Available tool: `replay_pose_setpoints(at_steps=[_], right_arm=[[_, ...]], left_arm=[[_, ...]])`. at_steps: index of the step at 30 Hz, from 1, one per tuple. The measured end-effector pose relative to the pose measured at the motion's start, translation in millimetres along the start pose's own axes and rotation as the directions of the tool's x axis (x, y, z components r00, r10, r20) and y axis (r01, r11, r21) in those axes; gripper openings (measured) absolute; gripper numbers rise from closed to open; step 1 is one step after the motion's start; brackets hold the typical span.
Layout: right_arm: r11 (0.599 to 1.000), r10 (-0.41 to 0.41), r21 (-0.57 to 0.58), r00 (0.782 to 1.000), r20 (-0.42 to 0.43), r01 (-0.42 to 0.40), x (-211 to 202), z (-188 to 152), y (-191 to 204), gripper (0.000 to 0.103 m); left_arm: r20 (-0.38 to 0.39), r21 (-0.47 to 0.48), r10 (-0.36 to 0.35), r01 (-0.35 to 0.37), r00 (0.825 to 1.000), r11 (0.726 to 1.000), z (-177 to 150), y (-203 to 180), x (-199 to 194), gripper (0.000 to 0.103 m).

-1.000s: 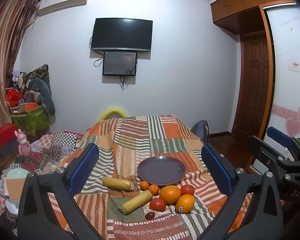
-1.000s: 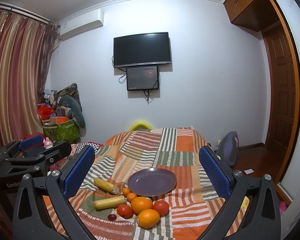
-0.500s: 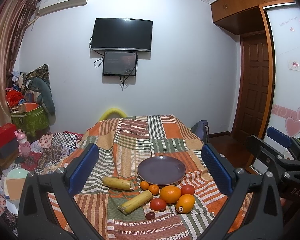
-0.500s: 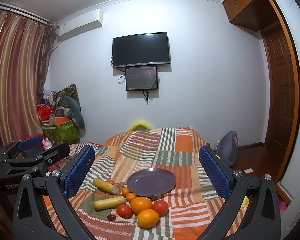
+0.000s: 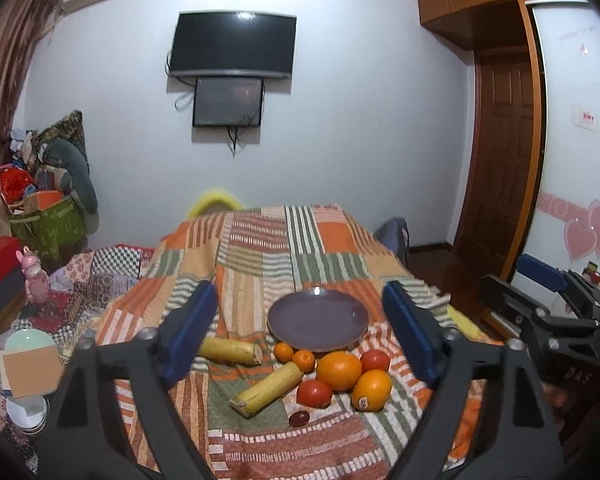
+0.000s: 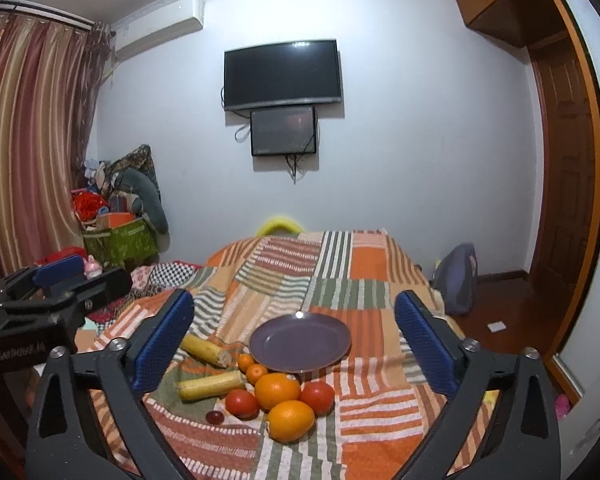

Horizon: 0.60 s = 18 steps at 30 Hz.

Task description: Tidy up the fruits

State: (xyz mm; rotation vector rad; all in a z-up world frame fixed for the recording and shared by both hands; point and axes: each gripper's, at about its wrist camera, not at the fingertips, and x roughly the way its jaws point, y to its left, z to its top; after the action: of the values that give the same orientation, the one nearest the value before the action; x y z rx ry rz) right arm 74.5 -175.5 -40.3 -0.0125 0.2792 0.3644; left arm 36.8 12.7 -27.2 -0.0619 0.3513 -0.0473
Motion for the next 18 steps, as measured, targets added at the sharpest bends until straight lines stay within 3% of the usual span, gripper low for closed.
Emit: replay_pose_setpoints(at_steps=[6,10,18], right_arm=[[1.000,0.009,0.004,0.996,-0.093,-0.008,16,-13,-13,0.073],[0.999,0.031,0.012,0.982,-0.188,-0.030,32,-27,-21,0.059],[0.997,0.080,0.038,0.934,-0.349,-0.071,60,-54,-23,0.057]], left_arm=[[-0.081,0.029,0.042,-0.040,0.996,0.999,-16,14,29,0.074],[-0.162,0.040,0.050,-0.044,0.985,0.998,-31,29,50,0.067],[-0.327,0.032,0.018,-0.008,0.945,0.999,-67,50,96,0.067]])
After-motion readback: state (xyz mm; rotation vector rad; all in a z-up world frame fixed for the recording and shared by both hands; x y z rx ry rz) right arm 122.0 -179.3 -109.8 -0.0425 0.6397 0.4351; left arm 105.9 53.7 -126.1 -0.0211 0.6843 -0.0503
